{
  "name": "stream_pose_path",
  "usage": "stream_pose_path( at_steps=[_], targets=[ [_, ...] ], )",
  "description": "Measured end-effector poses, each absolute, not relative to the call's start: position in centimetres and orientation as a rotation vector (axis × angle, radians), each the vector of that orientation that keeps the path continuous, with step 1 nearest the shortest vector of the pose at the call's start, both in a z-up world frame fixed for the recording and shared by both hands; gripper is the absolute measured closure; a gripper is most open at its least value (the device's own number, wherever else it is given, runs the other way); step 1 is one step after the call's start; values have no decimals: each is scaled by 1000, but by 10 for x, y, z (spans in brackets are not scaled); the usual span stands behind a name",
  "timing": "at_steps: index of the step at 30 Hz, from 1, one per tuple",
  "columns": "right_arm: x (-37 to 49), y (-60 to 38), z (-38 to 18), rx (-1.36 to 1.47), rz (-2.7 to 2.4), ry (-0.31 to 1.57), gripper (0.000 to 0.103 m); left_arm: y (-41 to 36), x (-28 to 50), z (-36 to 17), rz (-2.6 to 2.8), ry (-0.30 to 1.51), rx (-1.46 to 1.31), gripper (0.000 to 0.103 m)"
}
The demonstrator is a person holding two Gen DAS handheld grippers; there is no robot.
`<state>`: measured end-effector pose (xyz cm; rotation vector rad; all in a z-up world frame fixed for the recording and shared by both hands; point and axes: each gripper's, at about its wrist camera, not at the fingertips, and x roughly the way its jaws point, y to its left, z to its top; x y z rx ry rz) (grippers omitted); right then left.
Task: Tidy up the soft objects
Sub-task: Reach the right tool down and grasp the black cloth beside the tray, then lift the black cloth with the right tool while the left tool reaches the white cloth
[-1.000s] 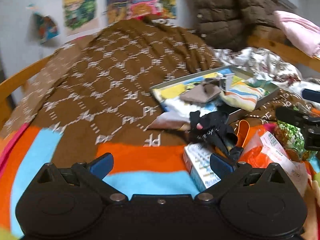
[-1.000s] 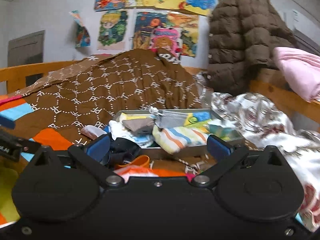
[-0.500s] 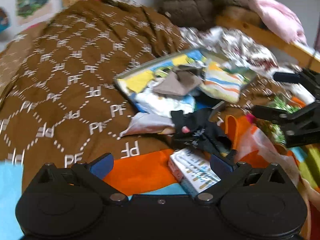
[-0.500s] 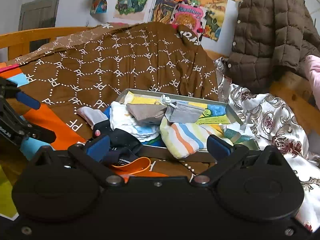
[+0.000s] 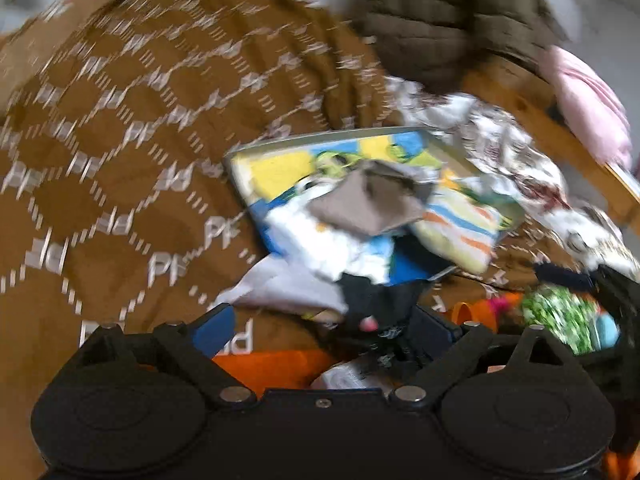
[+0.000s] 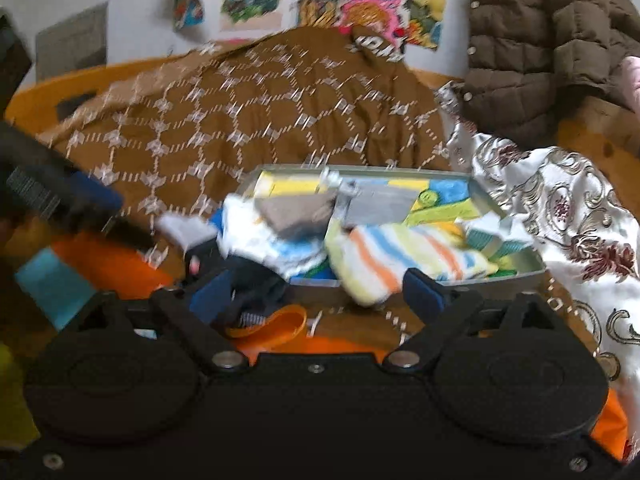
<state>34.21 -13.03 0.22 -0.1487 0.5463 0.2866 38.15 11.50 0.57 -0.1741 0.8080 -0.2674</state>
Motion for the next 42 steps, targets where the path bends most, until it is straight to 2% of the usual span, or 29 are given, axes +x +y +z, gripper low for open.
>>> stream_pose_path(
  at_steps=[3,5,8,11,15,17,22,27,33,36,37,38,39,42],
  targets=[
    [341,-123,-3,-124,329,544,24,125,385,2,-260,814,-161,8],
    [342,-115,-5,-118,367,536,33,133,389,-1,-234,809,-200,8],
    [345,-102,-11,-133,398,547,37,145,400,-8,-213,824,-326,11],
    [348,-93,-14,-154,421,569,48,149,411,-15,-231,853,-439,27],
    [350,-83,-18,-165,430,582,55,146,416,-17,-250,852,-510,41],
    [350,-80,-19,-179,429,592,66,146,420,-18,-244,858,-552,48],
    [342,-72,-20,-198,434,609,67,149,429,-25,-203,877,-654,64],
    [340,-63,-24,-223,427,628,67,141,433,-28,-180,897,-609,87],
    [340,-63,-30,-232,440,642,66,139,433,-26,-172,898,-596,99],
    [340,-60,-33,-233,448,641,66,137,432,-23,-158,896,-587,101],
    [340,-58,-34,-238,446,641,68,137,431,-22,-158,894,-585,102],
    [342,-58,-35,-245,444,644,76,137,429,-21,-158,892,-582,102],
    [340,-58,-36,-252,441,645,79,137,427,-19,-159,888,-575,102],
    [339,-58,-39,-257,455,642,86,139,418,-14,-156,875,-563,102]
  ],
)
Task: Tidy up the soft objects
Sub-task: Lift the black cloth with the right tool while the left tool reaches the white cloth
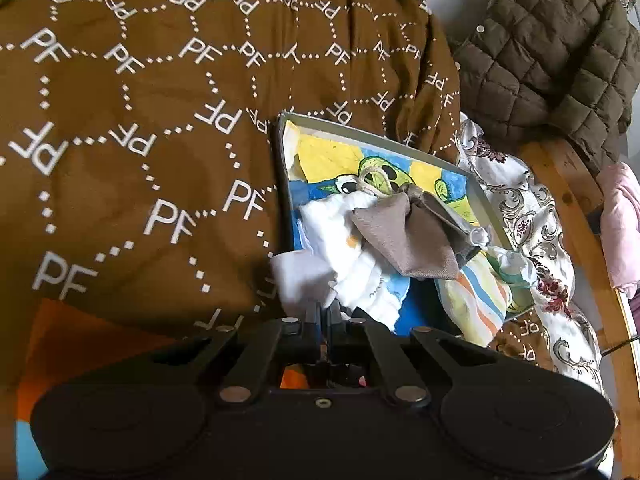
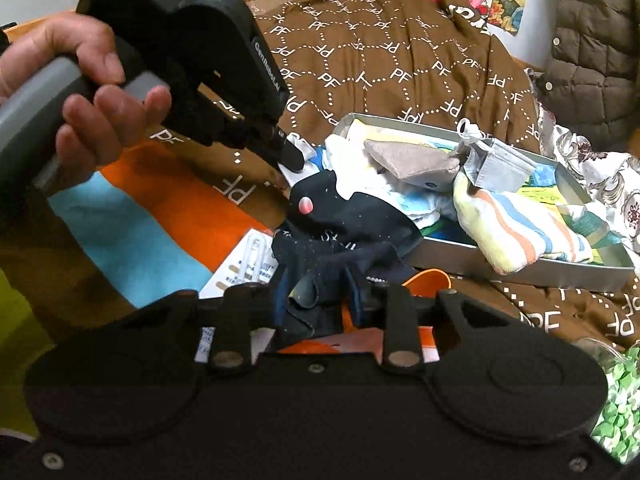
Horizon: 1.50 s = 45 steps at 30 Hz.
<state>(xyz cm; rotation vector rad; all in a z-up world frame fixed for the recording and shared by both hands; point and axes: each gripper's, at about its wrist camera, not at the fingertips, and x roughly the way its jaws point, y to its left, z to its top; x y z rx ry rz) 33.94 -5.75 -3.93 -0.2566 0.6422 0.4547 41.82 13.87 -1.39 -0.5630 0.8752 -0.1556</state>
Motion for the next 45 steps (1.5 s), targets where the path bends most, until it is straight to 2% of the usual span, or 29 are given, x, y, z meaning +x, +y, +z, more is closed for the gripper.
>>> stream_pose_path(
  at_steps=[2,8,21,45],
  targets=[
    [338,-59,-39,-239,475,646,94,141,410,-11,-139,877,-547,102],
    [337,-68,-38,-176,502,662,101,153,379,-5,-90,895,-479,102],
    [322,-69,-19,-149,594,676,103,174,330,-4,-56,953,-441,102],
    [290,-47,-16,-143,734,689,103,185,300,1,-17,975,-347,102]
  ],
)
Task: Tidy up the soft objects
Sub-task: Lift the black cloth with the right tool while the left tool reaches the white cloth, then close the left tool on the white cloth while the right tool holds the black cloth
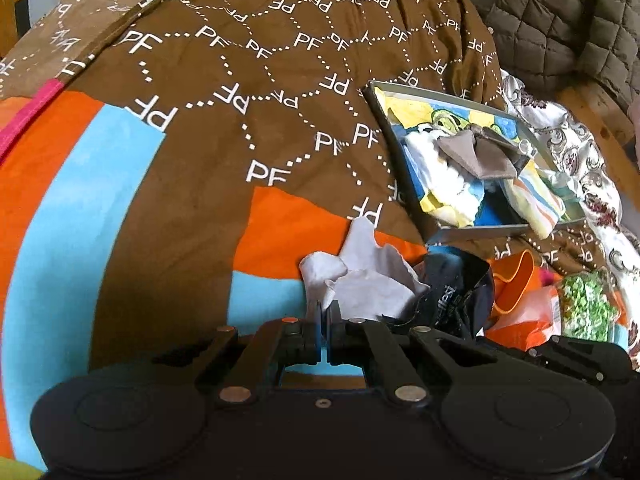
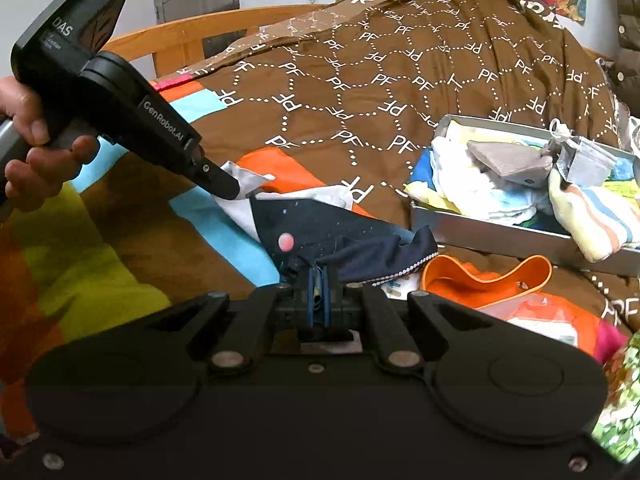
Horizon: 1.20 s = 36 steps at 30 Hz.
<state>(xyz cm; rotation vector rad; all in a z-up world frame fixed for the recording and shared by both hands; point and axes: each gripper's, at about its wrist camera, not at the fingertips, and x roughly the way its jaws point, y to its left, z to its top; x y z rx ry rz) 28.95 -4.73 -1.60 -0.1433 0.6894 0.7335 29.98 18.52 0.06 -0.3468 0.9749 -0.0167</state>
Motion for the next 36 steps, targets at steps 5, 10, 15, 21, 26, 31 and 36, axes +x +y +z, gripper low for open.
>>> stream_pose_path(
  at_steps=[5,10,15,21,26,31,36],
  targets=[
    [279,-42,-16,-125,758,676,103,187,290,1,-26,986,-325,102],
    [271,-32,-15,-130,781,666,103,188,286,0,-26,988,-325,102],
    [266,-28,-12,-131,803,662,103,190,285,2,-20,979,-315,102],
    [259,-23,-11,-136,831,665,103,193,284,1,-7,983,-313,102],
    [261,-29,-10,-131,827,644,103,190,287,3,-7,971,-319,102],
    [267,-43,-4,-95,759,602,103,184,296,14,-28,919,-299,102],
    [270,-57,0,-72,699,564,103,180,301,15,-40,902,-289,102]
  ],
)
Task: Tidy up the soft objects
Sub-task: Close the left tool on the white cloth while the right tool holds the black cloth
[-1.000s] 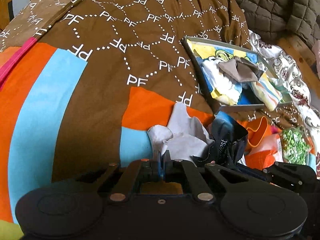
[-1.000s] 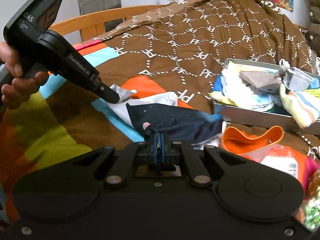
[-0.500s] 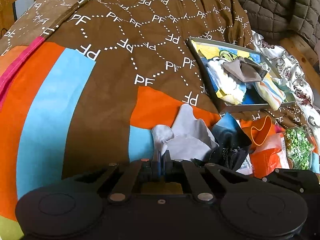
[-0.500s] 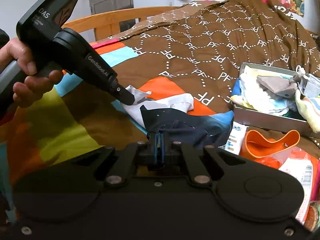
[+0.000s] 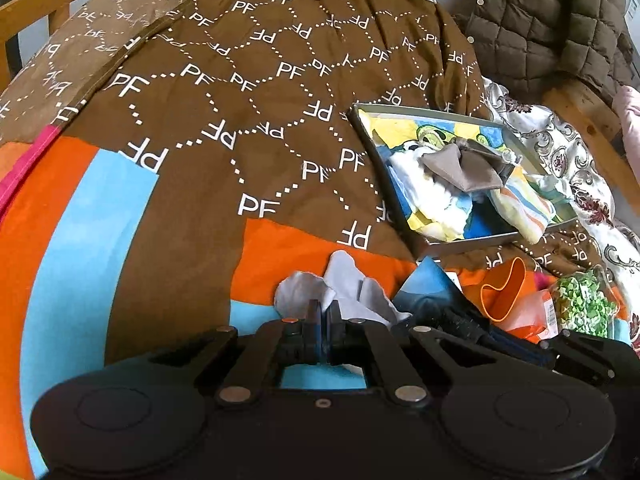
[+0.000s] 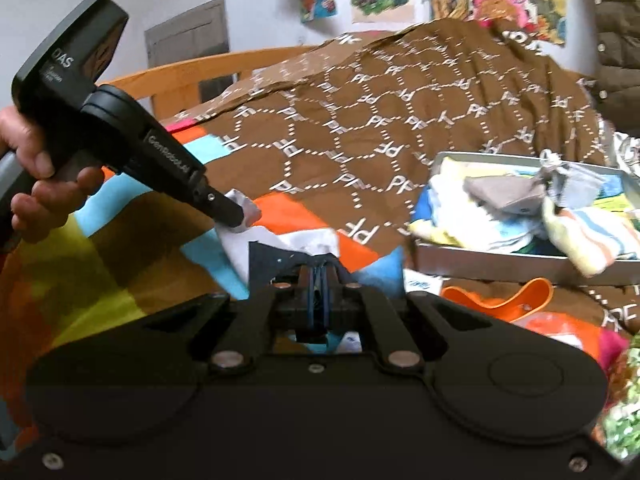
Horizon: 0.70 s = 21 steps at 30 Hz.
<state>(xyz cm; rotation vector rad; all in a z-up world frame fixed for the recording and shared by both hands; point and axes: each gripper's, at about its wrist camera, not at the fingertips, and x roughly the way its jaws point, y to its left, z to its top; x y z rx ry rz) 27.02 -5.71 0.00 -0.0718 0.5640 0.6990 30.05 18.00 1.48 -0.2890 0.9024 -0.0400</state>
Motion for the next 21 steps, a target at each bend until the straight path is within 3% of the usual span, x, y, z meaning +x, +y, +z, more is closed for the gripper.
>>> stream_pose_path(
  at_steps=[21],
  targets=[
    [299,-95,-16,15,506,539,103,174,327,0,-77,878,-301,102]
  ],
)
